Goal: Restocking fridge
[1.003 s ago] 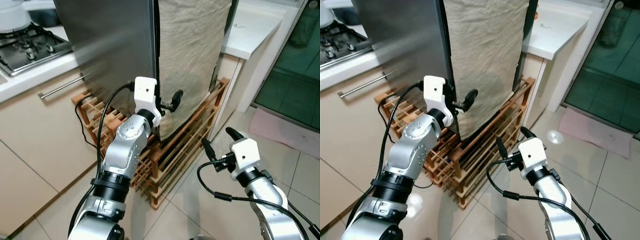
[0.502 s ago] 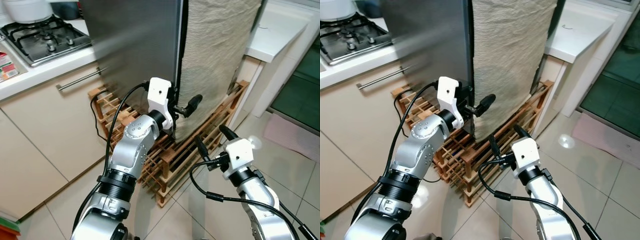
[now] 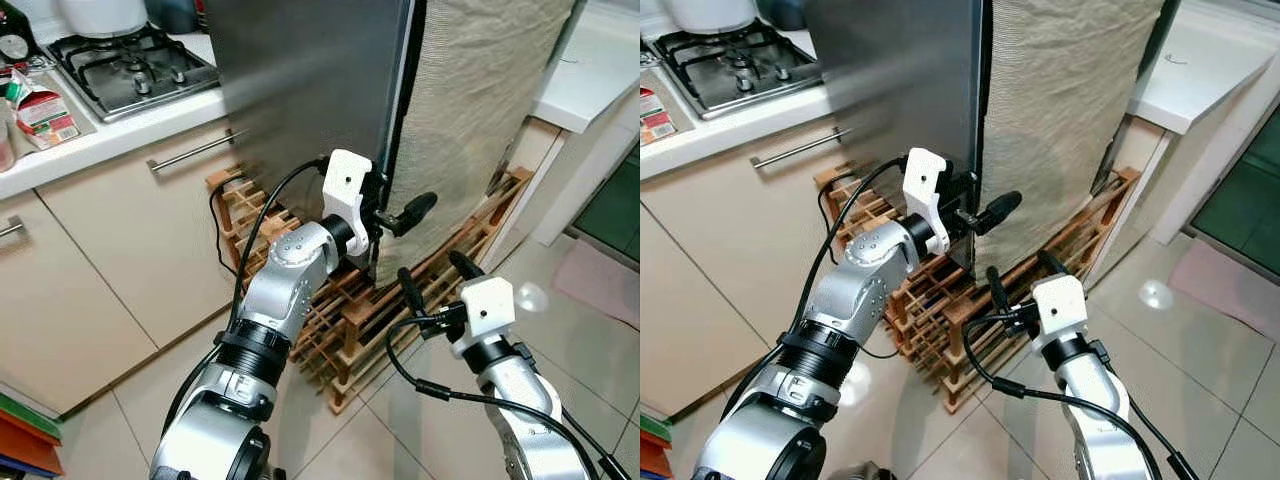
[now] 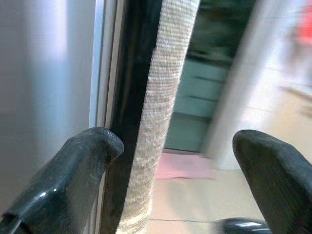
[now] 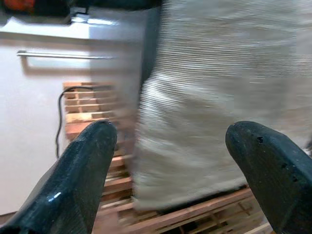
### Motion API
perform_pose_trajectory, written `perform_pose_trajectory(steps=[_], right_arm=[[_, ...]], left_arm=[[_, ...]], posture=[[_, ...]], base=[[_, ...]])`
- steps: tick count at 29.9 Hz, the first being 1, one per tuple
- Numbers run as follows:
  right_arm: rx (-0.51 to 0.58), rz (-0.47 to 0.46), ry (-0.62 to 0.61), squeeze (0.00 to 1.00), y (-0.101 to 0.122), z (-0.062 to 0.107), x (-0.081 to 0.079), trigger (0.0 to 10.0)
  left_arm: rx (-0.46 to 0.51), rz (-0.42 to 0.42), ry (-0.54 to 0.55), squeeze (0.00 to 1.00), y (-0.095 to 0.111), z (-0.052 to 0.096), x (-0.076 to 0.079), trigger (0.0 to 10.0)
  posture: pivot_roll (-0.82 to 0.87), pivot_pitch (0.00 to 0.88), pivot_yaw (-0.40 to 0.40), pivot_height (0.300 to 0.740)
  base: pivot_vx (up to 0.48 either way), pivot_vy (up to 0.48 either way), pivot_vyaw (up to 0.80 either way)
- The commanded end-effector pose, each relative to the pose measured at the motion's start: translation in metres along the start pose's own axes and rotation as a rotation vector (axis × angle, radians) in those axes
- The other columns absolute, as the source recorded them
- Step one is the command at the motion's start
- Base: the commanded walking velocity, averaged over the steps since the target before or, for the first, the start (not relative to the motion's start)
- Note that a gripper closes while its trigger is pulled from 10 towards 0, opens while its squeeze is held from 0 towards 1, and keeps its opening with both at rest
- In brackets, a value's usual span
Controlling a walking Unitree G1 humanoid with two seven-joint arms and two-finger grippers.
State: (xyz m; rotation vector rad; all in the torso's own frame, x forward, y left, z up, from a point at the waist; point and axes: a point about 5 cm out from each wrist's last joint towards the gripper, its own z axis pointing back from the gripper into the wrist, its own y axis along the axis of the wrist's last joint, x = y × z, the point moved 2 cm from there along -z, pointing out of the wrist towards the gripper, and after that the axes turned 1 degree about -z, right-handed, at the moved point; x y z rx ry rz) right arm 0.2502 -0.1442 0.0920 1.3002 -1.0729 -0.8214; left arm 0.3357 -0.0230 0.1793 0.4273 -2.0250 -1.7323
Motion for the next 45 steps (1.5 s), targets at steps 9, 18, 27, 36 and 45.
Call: perform_pose_trajectory(steps=[9, 18, 27, 36, 45], right_arm=[[-0.015, -0.019, 0.028, 0.00, -0.002, -0.004, -0.005, 10.0], [-0.013, -0.063, -0.041, 0.00, 0.000, -0.010, 0.002, 10.0], [0.007, -0.162, -0.198, 0.00, 0.005, -0.021, 0.030, 10.0], [0.018, -0.207, -0.208, 0.00, 0.008, -0.037, 0.029, 10.0], [0.029, -0.231, -0.147, 0.00, 0.012, -0.053, 0.017, 10.0]], left_arm=[[0.120, 0.036, -0.207, 0.00, 0.028, -0.016, 0.035, 10.0], [0.188, -0.032, 0.137, 0.00, 0.043, 0.014, -0.017, 10.0], [0.270, -0.241, 0.706, 0.00, 0.049, 0.108, -0.074, 10.0], [0.054, -0.277, 0.913, 0.00, -0.005, 0.173, -0.087, 10.0], [0.016, -0.258, 0.914, 0.00, -0.011, 0.152, -0.081, 10.0]], posture=[[-0.16, 0.000, 0.039, 0.740], [-0.14, 0.000, 0.038, 0.740], [-0.10, 0.000, 0.032, 0.740], [-0.06, 0.000, 0.010, 0.740], [-0.06, 0.000, 0.013, 0.740]], base=[[0.000, 0.000, 0.00], [0.000, 0.000, 0.00], [0.000, 0.000, 0.00], [-0.066, 0.085, 0.30], [-0.275, 0.395, 0.60]])
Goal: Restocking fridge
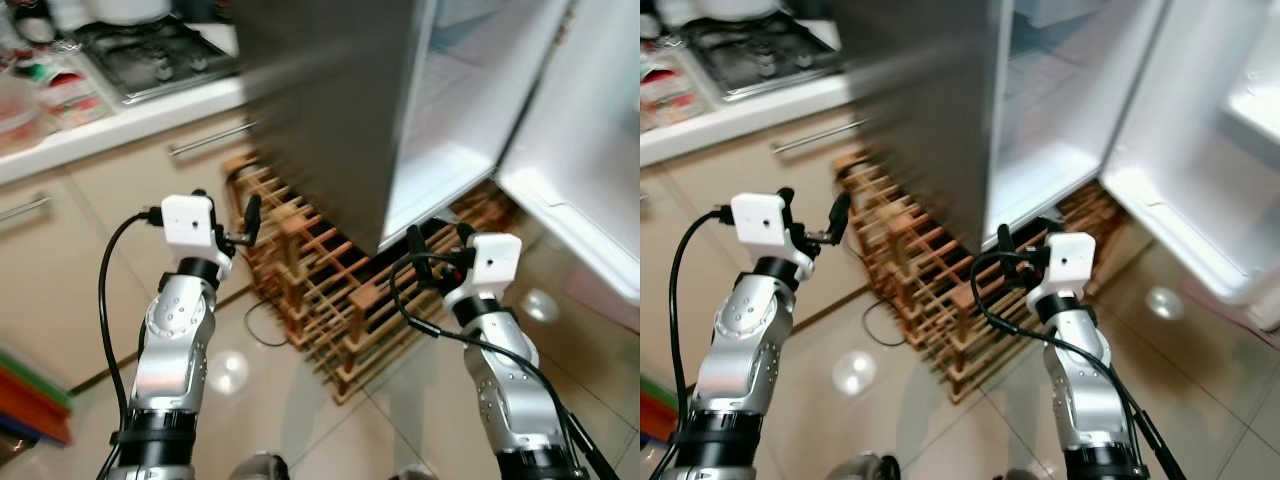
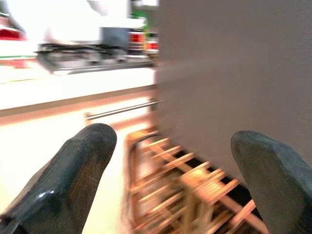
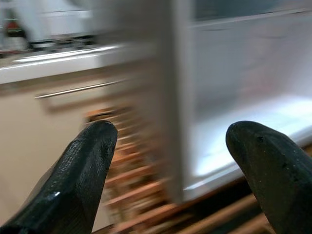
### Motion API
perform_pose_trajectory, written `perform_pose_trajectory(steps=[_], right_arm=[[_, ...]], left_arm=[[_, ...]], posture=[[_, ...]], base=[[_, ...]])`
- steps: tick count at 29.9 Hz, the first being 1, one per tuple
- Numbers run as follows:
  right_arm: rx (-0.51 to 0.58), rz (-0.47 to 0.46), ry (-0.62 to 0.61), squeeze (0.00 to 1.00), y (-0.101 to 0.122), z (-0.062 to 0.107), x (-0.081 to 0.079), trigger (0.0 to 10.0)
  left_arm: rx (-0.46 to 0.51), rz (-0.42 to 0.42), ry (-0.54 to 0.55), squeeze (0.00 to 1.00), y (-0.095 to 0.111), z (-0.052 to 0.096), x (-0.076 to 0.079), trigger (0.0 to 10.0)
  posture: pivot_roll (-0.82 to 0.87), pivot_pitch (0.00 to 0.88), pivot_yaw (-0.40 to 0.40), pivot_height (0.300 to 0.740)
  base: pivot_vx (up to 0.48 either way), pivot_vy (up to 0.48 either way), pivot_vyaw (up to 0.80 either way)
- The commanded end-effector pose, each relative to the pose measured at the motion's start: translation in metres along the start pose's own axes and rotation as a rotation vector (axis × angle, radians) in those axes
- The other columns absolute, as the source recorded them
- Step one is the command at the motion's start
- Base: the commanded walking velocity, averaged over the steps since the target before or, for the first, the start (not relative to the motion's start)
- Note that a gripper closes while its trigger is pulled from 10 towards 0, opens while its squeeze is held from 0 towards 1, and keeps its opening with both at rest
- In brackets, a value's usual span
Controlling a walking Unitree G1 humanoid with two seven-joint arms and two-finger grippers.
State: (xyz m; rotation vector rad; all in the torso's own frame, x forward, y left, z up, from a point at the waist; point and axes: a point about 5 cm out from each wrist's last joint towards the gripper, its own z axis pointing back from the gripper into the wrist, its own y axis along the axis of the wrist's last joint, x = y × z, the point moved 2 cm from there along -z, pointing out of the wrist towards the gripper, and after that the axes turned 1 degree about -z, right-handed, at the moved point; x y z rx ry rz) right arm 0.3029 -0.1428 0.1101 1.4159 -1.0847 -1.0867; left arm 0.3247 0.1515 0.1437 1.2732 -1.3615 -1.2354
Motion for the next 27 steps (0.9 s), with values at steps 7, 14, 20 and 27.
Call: perform_pose_trajectory(steps=[7, 14, 20, 27], right_arm=[[-0.011, -0.026, 0.047, 0.00, -0.003, -0.007, -0.008, 10.0], [-0.012, -0.024, 0.077, 0.00, -0.003, -0.009, -0.012, 10.0], [-0.003, -0.005, 0.101, 0.00, -0.003, -0.011, -0.016, 10.0], [0.001, -0.003, 0.113, 0.00, -0.002, -0.014, -0.019, 10.0]], left_arm=[[-0.088, -0.011, 0.003, 0.00, -0.010, -0.013, 0.012, 10.0], [-0.067, -0.027, -0.016, 0.00, -0.006, -0.015, 0.020, 10.0], [-0.050, -0.006, -0.018, 0.00, -0.001, -0.019, 0.027, 10.0], [-0.051, -0.010, 0.008, 0.00, -0.001, -0.022, 0.026, 10.0]], posture=[[-0.05, 0.000, 0.013, 0.740], [-0.06, 0.000, 0.014, 0.740], [-0.06, 0.000, 0.015, 0.740], [-0.05, 0.000, 0.012, 0.740]], base=[[-0.038, 0.057, 0.52], [0.000, 0.000, 0.49], [0.082, -0.136, 0.48], [0.266, -0.396, 0.46]])
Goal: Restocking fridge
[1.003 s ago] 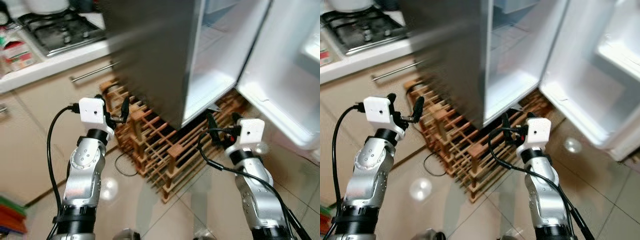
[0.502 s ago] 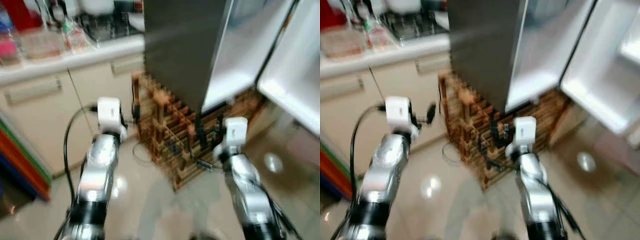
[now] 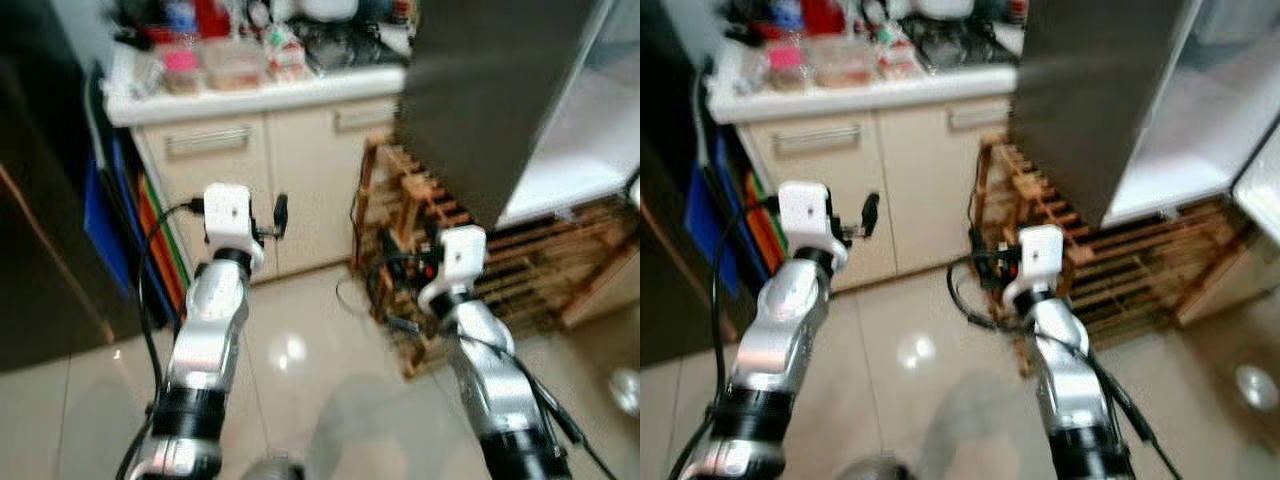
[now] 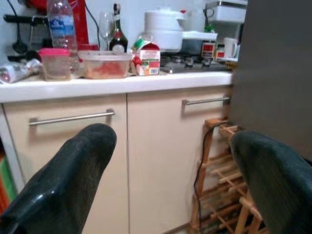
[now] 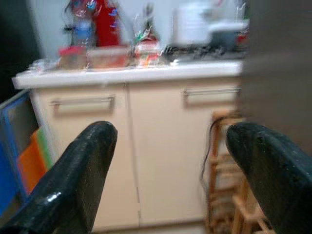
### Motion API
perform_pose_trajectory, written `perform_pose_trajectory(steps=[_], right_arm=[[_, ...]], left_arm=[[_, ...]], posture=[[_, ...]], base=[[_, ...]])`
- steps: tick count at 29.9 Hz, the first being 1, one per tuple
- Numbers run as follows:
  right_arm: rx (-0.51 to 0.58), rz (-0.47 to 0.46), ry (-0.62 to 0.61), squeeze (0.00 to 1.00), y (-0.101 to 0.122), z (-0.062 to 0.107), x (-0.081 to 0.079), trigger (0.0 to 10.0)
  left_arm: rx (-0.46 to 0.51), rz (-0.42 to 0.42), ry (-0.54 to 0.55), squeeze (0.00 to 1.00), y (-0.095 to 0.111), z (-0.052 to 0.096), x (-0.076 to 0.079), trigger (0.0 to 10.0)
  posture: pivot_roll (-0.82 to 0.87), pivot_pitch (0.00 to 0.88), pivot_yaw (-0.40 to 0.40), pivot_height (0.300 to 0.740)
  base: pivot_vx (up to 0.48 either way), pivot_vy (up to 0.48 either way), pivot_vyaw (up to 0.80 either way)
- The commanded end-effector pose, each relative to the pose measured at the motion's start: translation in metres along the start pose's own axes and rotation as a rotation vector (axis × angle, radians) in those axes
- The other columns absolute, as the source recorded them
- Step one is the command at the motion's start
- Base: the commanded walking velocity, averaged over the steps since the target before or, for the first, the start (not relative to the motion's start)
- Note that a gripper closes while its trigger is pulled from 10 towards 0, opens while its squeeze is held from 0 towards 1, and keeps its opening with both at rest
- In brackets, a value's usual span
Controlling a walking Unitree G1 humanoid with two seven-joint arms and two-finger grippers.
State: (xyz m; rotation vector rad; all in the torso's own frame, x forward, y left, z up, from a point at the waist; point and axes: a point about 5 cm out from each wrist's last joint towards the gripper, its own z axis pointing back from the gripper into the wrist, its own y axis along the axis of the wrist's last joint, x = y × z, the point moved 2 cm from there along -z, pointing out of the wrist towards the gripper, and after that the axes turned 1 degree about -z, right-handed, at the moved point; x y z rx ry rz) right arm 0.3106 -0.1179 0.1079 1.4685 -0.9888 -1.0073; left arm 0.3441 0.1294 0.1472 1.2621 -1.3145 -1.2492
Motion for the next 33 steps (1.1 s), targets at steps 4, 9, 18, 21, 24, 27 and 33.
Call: perform_pose_trajectory(steps=[4, 9, 18, 21, 24, 27, 33], right_arm=[[-0.007, 0.016, -0.022, 0.00, 0.001, -0.002, 0.006, 10.0], [-0.015, 0.023, -0.032, 0.00, -0.001, -0.004, 0.008, 10.0], [-0.014, 0.027, -0.038, 0.00, -0.001, -0.002, 0.008, 10.0], [-0.013, 0.026, -0.038, 0.00, -0.001, -0.003, 0.008, 10.0], [-0.011, 0.024, -0.037, 0.00, -0.002, -0.003, 0.008, 10.0], [-0.010, 0.048, 0.003, 0.00, -0.001, -0.003, 0.003, 10.0], [-0.008, 0.044, 0.027, 0.00, -0.002, -0.004, -0.003, 10.0]], left_arm=[[-0.009, -0.011, -0.026, 0.00, -0.002, 0.000, 0.010, 10.0], [-0.008, -0.020, -0.031, 0.00, -0.002, -0.001, 0.011, 10.0], [-0.018, -0.008, -0.017, 0.00, -0.004, -0.002, 0.011, 10.0], [-0.013, -0.008, -0.013, 0.00, -0.003, -0.003, 0.010, 10.0], [-0.005, 0.006, -0.020, 0.00, -0.001, -0.003, 0.012, 10.0], [-0.008, 0.064, 0.014, 0.00, -0.002, -0.003, 0.007, 10.0], [0.005, 0.011, 0.002, 0.00, 0.000, -0.005, 0.006, 10.0]], posture=[[-0.06, 0.000, 0.010, 0.740], [-0.06, 0.000, 0.010, 0.740], [-0.06, 0.000, 0.009, 0.740], [-0.06, 0.000, 0.011, 0.740], [-0.06, 0.000, 0.011, 0.740], [-0.06, 0.000, 0.011, 0.740], [-0.05, 0.000, 0.009, 0.740]], base=[[0.271, -0.394, 0.45], [0.272, -0.394, 0.09], [0.204, -0.402, 0.00], [0.080, -0.420, 0.00], [0.000, -0.477, 0.00], [0.000, -0.320, 0.21], [0.000, 0.000, 0.56]])
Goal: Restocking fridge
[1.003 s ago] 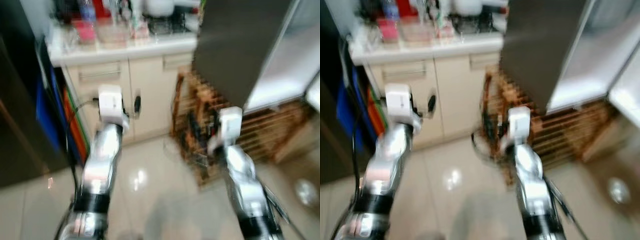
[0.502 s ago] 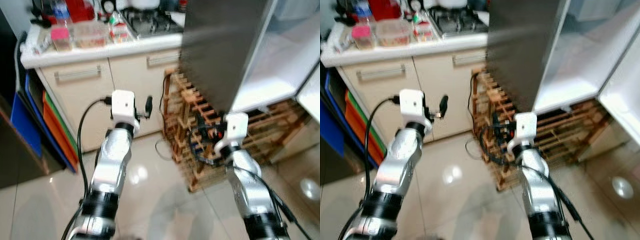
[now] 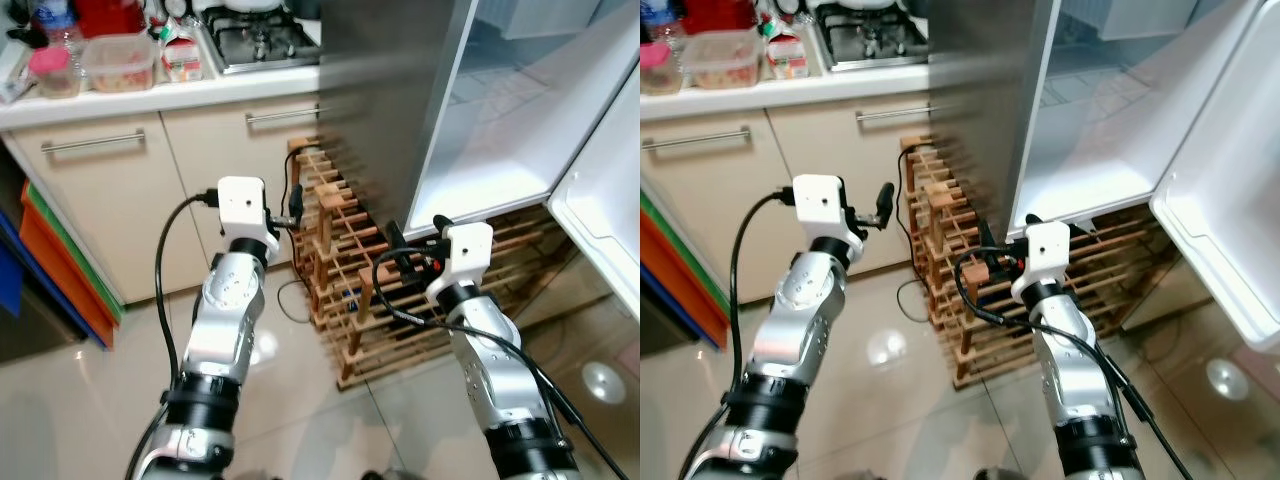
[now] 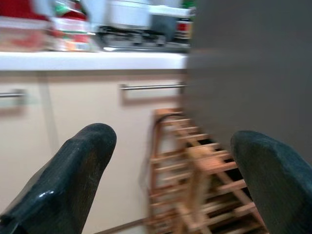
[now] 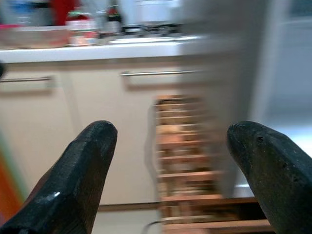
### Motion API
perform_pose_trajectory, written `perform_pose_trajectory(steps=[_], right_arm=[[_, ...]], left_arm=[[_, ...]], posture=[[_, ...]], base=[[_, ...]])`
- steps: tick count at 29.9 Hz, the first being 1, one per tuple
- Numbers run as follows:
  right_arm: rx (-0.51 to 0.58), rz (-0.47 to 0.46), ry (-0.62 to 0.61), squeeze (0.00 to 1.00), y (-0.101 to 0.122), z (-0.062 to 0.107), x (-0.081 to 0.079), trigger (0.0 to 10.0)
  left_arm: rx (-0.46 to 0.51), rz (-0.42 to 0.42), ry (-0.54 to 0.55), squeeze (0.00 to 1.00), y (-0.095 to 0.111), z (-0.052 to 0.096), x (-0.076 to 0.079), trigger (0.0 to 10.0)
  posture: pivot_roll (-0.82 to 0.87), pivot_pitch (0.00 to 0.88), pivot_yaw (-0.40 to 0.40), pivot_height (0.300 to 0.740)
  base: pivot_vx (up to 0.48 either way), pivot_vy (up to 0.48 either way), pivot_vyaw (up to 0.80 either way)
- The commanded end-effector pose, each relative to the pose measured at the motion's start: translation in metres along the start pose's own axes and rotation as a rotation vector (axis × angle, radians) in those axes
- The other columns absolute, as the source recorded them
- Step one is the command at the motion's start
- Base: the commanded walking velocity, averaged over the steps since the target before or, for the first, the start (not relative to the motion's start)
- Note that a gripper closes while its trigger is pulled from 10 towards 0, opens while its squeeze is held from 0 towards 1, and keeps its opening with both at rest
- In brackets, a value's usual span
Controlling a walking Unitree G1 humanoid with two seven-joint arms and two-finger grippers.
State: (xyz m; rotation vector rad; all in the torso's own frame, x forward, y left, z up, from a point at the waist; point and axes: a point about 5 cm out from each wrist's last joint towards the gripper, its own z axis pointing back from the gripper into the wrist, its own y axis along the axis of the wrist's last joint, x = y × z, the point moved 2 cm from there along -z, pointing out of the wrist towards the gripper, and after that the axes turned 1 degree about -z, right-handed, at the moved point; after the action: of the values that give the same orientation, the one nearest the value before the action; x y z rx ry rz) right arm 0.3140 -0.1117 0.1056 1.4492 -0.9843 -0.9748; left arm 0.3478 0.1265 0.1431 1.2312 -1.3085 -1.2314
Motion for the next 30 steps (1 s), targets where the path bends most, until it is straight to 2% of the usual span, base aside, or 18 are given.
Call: perform_pose_trajectory(steps=[1, 4, 6, 7, 9, 11, 13, 15, 18, 19, 20, 21, 22, 24, 26, 29, 30], right_arm=[[0.004, 0.013, 0.005, 0.00, 0.001, 0.000, 0.002, 10.0], [0.005, 0.003, 0.000, 0.00, 0.001, 0.001, 0.003, 10.0], [0.005, -0.001, -0.003, 0.00, 0.001, 0.001, 0.004, 10.0], [0.010, -0.015, -0.039, 0.00, 0.001, 0.004, 0.010, 10.0], [0.014, -0.023, -0.069, 0.00, 0.000, 0.006, 0.015, 10.0], [0.014, -0.054, -0.142, 0.00, -0.001, 0.010, 0.027, 10.0], [0.004, -0.049, -0.210, 0.00, -0.005, 0.018, 0.037, 10.0], [-0.016, -0.039, -0.271, 0.00, -0.011, 0.025, 0.046, 10.0], [-0.058, -0.037, -0.335, 0.00, -0.022, 0.037, 0.055, 10.0], [-0.071, -0.028, -0.345, 0.00, -0.025, 0.042, 0.057, 10.0], [-0.112, -0.012, -0.343, 0.00, -0.032, 0.052, 0.056, 10.0], [-0.112, -0.012, -0.343, 0.00, -0.032, 0.052, 0.056, 10.0], [-0.145, 0.001, -0.321, 0.00, -0.037, 0.057, 0.053, 10.0], [-0.150, 0.009, -0.301, 0.00, -0.037, 0.060, 0.049, 10.0], [-0.160, 0.034, -0.236, 0.00, -0.037, 0.057, 0.040, 10.0], [-0.195, 0.032, -0.175, 0.00, -0.040, 0.049, 0.028, 10.0], [-0.195, 0.032, -0.175, 0.00, -0.040, 0.049, 0.028, 10.0]], left_arm=[[0.028, -0.030, -0.015, 0.00, 0.005, -0.002, 0.004, 10.0], [0.029, -0.101, -0.051, 0.00, 0.004, -0.004, 0.004, 10.0], [0.028, -0.107, -0.049, 0.00, 0.004, -0.005, 0.001, 10.0], [-0.009, -0.105, -0.040, 0.00, -0.005, -0.003, -0.009, 10.0], [-0.034, -0.101, -0.031, 0.00, -0.011, -0.001, -0.015, 10.0], [-0.093, -0.071, 0.016, 0.00, -0.025, 0.007, -0.031, 10.0], [-0.149, -0.033, 0.088, 0.00, -0.043, 0.023, -0.049, 10.0], [-0.217, -0.003, 0.132, 0.00, -0.062, 0.040, -0.061, 10.0], [-0.324, -0.003, 0.137, 0.00, -0.085, 0.062, -0.070, 10.0], [-0.359, 0.001, 0.129, 0.00, -0.091, 0.069, -0.072, 10.0], [-0.478, 0.000, 0.039, 0.00, -0.109, 0.090, -0.070, 10.0], [-0.478, 0.000, 0.039, 0.00, -0.109, 0.090, -0.070, 10.0], [-0.512, 0.038, -0.049, 0.00, -0.111, 0.101, -0.062, 10.0], [-0.470, 0.025, -0.107, 0.00, -0.103, 0.100, -0.055, 10.0], [-0.393, -0.009, -0.142, 0.00, -0.089, 0.093, -0.047, 10.0], [-0.266, -0.027, -0.091, 0.00, -0.068, 0.079, -0.041, 10.0], [-0.266, -0.027, -0.091, 0.00, -0.068, 0.079, -0.041, 10.0]], posture=[[-0.06, 0.000, 0.009, 0.740], [-0.06, 0.000, 0.010, 0.740], [-0.06, 0.000, 0.009, 0.740], [-0.05, 0.000, 0.011, 0.740], [-0.05, 0.000, 0.011, 0.740], [-0.05, 0.000, 0.014, 0.740], [-0.05, 0.000, 0.015, 0.740], [-0.05, 0.000, 0.011, 0.740], [-0.04, 0.000, -0.001, 0.740], [-0.03, 0.000, -0.005, 0.740], [-0.02, 0.000, -0.016, 0.740], [-0.02, 0.000, -0.016, 0.740], [-0.02, 0.000, -0.023, 0.740], [-0.01, 0.000, -0.037, 0.740], [-0.01, 0.000, -0.046, 0.740], [-0.01, 0.000, -0.049, 0.740], [-0.01, 0.000, -0.049, 0.740]], base=[[0.000, 0.000, 0.53], [0.000, 0.000, 0.52], [0.000, 0.000, 0.51], [0.000, 0.000, 0.51], [0.000, 0.000, 0.49], [0.000, 0.000, 0.48], [0.000, 0.000, 0.47], [0.000, 0.000, 0.47], [0.000, 0.000, 0.47], [0.000, 0.000, 0.48], [0.000, 0.000, 0.47], [0.000, 0.000, 0.47], [0.000, 0.000, 0.45], [0.000, 0.000, 0.45], [0.000, 0.000, 0.46], [0.000, 0.000, 0.15], [0.000, 0.000, 0.00]])
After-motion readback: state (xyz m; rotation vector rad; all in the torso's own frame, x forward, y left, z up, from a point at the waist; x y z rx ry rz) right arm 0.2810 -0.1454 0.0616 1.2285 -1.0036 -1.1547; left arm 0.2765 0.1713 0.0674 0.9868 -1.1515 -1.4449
